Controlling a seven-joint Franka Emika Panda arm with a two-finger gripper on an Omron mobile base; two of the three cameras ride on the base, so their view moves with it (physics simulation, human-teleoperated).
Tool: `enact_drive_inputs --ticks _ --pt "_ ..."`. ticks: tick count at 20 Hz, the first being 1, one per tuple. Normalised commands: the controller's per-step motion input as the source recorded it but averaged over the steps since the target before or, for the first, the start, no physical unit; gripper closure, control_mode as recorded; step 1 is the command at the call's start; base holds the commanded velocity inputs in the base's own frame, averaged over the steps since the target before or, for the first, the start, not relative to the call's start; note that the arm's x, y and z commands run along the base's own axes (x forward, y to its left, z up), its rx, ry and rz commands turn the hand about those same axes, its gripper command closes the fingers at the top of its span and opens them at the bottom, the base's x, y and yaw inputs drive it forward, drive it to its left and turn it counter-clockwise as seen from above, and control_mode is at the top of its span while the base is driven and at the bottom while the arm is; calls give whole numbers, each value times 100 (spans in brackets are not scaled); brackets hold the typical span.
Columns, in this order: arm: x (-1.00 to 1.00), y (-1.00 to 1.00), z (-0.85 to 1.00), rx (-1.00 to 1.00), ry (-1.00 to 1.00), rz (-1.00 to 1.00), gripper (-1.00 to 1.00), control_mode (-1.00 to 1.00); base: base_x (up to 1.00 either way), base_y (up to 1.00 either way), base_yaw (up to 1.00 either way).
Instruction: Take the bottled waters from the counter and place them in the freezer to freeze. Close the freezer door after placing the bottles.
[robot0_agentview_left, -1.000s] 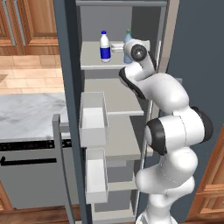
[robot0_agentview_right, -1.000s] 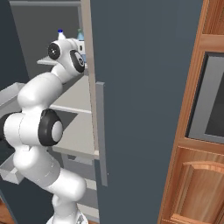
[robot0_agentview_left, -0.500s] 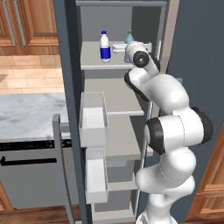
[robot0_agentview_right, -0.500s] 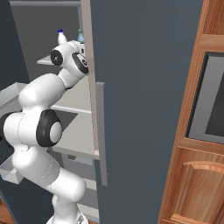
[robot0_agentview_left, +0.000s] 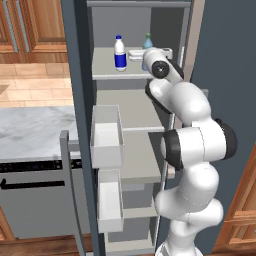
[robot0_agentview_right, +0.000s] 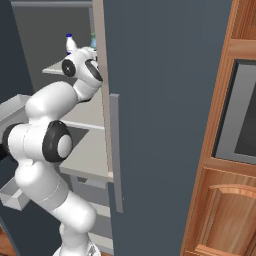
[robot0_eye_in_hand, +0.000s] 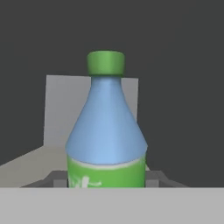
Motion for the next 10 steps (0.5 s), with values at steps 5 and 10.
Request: enact_drive_inputs --ticks 5,10 --pt "2 0 -27 0 0 0 100 -100 0 0 0" --pt "0 0 -15 1 0 0 100 -100 0 0 0"
